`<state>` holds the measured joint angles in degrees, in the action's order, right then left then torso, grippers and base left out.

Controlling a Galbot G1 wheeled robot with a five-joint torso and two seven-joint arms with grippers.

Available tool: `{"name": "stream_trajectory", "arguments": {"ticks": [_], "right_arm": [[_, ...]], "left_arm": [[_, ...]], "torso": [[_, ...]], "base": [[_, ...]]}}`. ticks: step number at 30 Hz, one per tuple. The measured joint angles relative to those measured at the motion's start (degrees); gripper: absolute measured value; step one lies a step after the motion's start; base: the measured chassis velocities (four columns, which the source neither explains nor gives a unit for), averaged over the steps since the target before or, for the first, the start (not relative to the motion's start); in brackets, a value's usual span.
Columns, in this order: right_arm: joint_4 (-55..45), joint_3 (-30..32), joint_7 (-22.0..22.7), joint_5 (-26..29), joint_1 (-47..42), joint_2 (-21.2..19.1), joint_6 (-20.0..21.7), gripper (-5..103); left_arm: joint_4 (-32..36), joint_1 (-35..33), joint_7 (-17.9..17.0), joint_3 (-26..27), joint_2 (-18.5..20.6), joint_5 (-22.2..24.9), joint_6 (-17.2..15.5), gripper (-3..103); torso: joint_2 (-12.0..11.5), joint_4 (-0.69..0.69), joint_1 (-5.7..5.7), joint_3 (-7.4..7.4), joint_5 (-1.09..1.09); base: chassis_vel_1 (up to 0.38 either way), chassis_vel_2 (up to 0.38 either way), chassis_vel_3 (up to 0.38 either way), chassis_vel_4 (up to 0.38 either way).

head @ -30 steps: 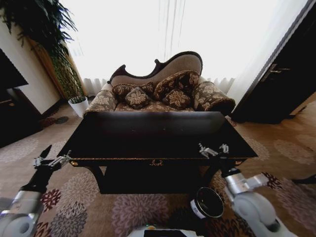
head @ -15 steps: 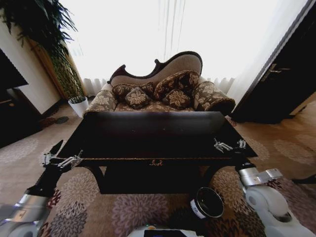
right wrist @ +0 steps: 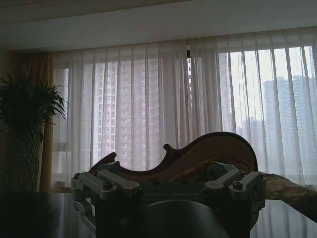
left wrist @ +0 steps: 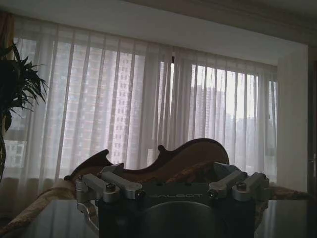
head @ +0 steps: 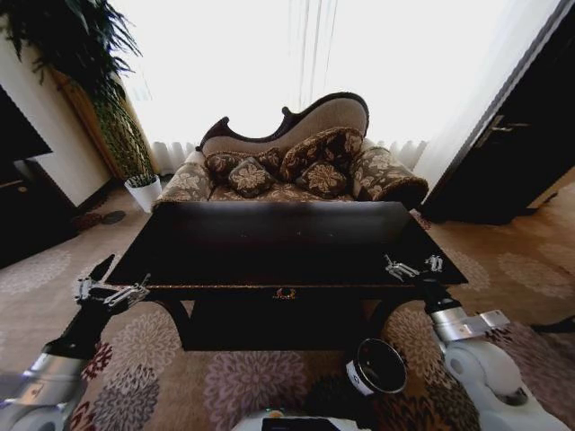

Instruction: Move to the front of the table and place the trash on the table into the trash bin.

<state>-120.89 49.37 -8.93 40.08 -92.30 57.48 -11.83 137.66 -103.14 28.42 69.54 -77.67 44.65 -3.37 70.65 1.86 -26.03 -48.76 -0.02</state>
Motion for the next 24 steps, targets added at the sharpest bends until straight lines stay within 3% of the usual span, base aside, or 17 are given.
{"name": "stream_trajectory", "arguments": {"ticks": [5,11,13,20,24], "right_arm": [[0.5,0.2,-0.4,0.0,-0.1,0.0,-0.4,100],[0.6,0.2,-0.6,0.0,-0.2,0.0,-0.4,100],[0.7,-0.1,-0.7,-0.2,0.0,-0.1,-0.4,100],[0.9,-2.6,-0.9,-1.2,0.7,-0.6,-0.5,100],[0.4,-2.1,-0.9,-1.4,-0.1,-0.3,-0.6,100]], "left_arm": [[-1.8,1.0,5.2,-1.6,3.2,6.5,-0.1,100],[-3.7,2.6,6.2,-1.9,6.0,7.7,-0.4,100],[-4.0,3.0,5.7,-1.7,6.1,7.7,-0.4,100],[-5.5,6.8,-1.0,-1.6,3.7,7.6,-2.3,100],[-6.1,7.4,-1.0,-4.5,2.9,5.6,-2.4,100]], "torso": [[0.0,0.00,0.01,0.01,0.00],[0.0,0.01,0.03,0.01,0.00],[0.0,0.01,0.04,0.02,-0.01],[0.0,-0.02,0.04,0.02,0.00],[0.0,0.00,0.02,0.00,-0.02]], "base": [[0.184,-0.172,-0.183,0.204],[0.263,-0.276,-0.278,0.264],[0.301,-0.297,-0.281,0.296],[0.311,-0.305,-0.296,0.305],[0.293,-0.288,-0.288,0.291]]}}
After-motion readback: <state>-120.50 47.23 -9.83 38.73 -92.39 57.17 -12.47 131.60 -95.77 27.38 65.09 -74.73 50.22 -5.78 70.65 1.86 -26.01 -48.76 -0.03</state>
